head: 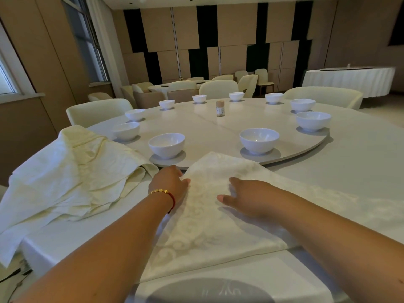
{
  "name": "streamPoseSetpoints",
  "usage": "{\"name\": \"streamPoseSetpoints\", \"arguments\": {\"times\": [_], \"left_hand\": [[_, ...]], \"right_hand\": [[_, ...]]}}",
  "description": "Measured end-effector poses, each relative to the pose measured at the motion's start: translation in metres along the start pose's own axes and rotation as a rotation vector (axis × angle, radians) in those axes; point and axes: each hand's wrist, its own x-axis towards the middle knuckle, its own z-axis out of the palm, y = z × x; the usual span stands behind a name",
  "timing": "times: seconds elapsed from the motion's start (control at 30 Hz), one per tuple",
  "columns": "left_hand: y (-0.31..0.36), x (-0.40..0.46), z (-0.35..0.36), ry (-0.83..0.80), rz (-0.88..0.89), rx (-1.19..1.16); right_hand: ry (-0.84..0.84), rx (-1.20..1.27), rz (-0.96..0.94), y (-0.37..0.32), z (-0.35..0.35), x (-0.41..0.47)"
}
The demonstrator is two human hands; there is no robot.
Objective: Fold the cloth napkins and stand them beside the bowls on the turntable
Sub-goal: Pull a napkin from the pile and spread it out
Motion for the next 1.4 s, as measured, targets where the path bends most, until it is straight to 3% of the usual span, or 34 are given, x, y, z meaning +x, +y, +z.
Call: {"name": "streamPoseSetpoints", "arguments": {"times": [0.97, 1.17, 1.3, 1.4], "left_hand": [[0.005, 0.028, 0.009, 0.013, -0.104, -0.122], [0.006, 0.028, 0.010, 0.055, -0.094, -0.047], [0.018, 0.008, 0.002, 0.170, 0.078, 0.105], [0.028, -0.027, -0.002, -0.055, 0.281, 0.206]], "right_hand": [[0.162, 0.092, -0.003, -0.013, -0.007, -0.018], [-0.020, 0.069, -0.105, -0.011, 0.008, -0.019], [-0.053, -0.036, -0.150, -0.005, 0.017, -0.015], [-0.068, -0.057, -0.139, -0.004, 0.020, -0.012]]}}
